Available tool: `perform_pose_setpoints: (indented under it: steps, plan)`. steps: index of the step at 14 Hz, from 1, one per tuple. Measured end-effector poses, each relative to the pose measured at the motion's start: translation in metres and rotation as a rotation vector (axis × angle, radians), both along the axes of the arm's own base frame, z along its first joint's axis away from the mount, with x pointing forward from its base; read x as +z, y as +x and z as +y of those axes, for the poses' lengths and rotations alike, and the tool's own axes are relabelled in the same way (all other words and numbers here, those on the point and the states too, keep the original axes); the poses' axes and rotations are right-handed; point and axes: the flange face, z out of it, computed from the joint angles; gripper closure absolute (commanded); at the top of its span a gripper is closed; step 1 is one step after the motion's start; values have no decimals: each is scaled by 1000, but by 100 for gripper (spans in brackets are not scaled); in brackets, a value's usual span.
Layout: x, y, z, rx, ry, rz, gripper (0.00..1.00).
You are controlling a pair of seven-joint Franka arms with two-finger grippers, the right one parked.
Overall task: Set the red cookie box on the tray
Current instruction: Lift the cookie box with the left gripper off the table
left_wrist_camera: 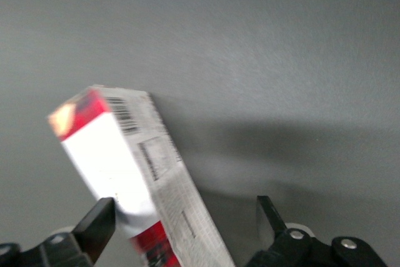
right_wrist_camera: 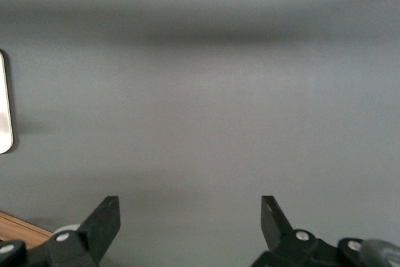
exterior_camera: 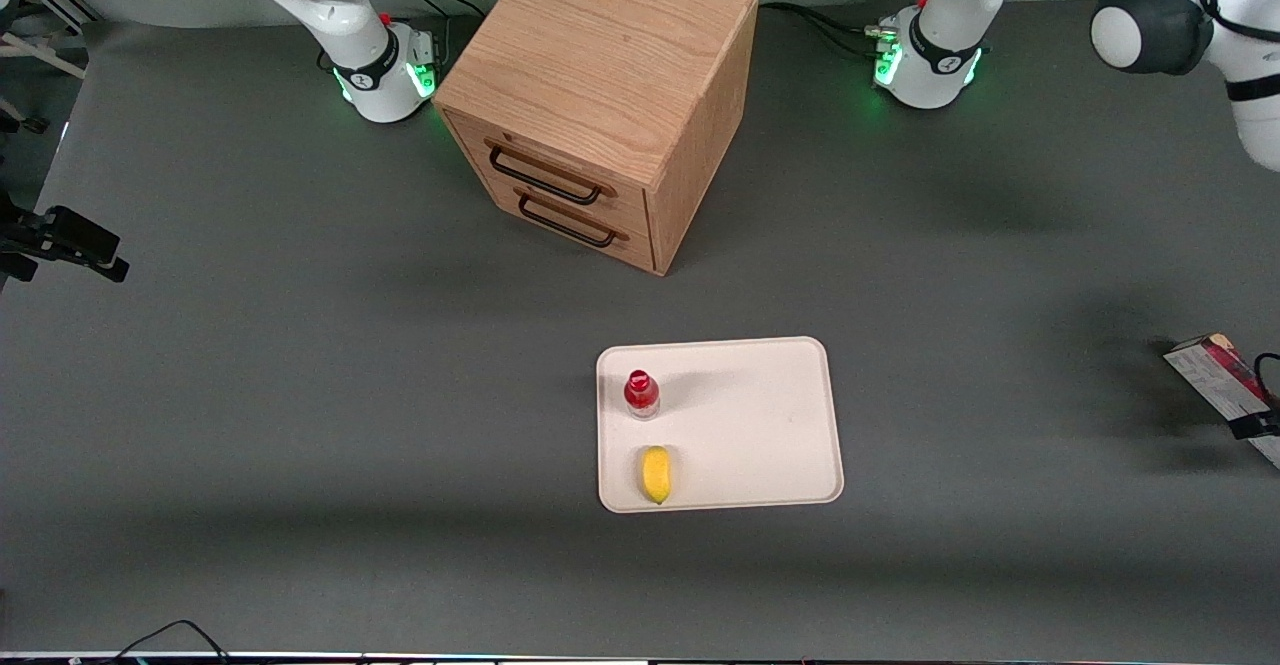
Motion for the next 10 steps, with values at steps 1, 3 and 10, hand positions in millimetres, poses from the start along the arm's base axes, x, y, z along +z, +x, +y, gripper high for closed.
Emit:
perform_pose_setpoints:
  steps: [1,3,10]
  plan:
    - [-7,-2,5,-17,-8,-8,75]
    - [-10,-8,18,-34,-4,-10,100]
    - [-8,-13,25,-55,-14,23,100]
